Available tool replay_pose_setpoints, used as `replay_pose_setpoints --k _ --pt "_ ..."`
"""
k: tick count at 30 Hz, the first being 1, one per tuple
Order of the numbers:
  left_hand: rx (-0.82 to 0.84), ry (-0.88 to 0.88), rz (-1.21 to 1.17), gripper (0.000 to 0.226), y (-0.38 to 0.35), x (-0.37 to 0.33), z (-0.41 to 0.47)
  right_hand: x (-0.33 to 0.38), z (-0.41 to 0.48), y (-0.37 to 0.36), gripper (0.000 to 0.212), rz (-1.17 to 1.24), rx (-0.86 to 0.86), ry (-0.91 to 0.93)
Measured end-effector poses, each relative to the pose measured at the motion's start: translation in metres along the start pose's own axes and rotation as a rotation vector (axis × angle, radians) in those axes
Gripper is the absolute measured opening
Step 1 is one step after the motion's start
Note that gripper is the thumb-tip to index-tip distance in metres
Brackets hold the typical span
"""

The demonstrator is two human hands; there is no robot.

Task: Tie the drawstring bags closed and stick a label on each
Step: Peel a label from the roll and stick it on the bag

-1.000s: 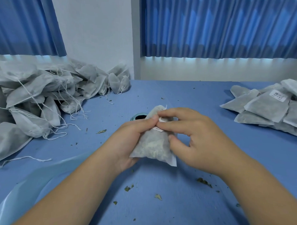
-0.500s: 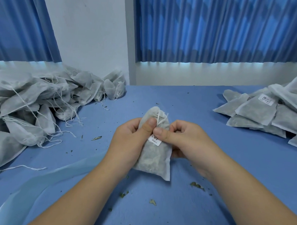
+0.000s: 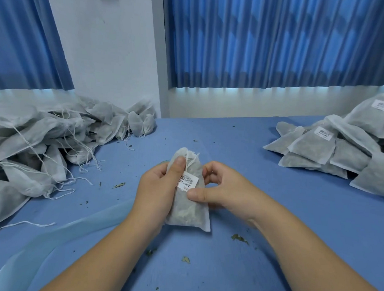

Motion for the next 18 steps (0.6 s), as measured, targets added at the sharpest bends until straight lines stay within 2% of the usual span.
replay_pose_setpoints --k 1,3,5,7,10,14,16,18 --pt "0.002 0.006 -0.007 0.037 0.000 -0.001 0.000 0.001 -0.001 0.002 0.029 0.026 -0.012 0.000" --pt "0.130 0.040 -0.055 0.026 -0.006 -0.004 0.000 0.002 -0.004 0.008 0.019 0.089 -0.087 0.007" --pt "0.310 0.118 -0.059 0.017 -0.018 -0.005 -0.003 0.003 -0.008 0.020 0.010 0.100 -0.236 0.014" --pt "0.391 0.185 0.046 0.022 -0.032 -0.004 -0.007 0.001 -0.016 0.036 0.004 0.026 -0.396 -0.002" --pt "0.371 0.206 0.070 0.026 -0.059 -0.004 -0.012 0.001 -0.035 0.059 0.015 -0.008 -0.453 -0.042" --pt "0.290 0.164 0.029 0.039 -0.112 -0.015 -0.016 0.013 -0.067 0.090 0.024 0.101 -0.298 -0.046" --pt "0.305 0.141 0.045 0.043 -0.145 -0.020 -0.020 0.018 -0.082 0.116 0.029 0.110 -0.382 -0.034" --pt "0.348 0.141 0.056 0.043 -0.181 -0.023 -0.023 0.022 -0.096 0.146 0.034 0.146 -0.553 -0.019"
Point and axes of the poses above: each hand's wrist, its own z-axis towards the middle knuckle, its own y-axis out of the back of the hand, x = y × z, the point moved 3 cm from there along z, towards the middle knuckle, and after that the axes turned 14 degrees about y, right-handed, at the moved point
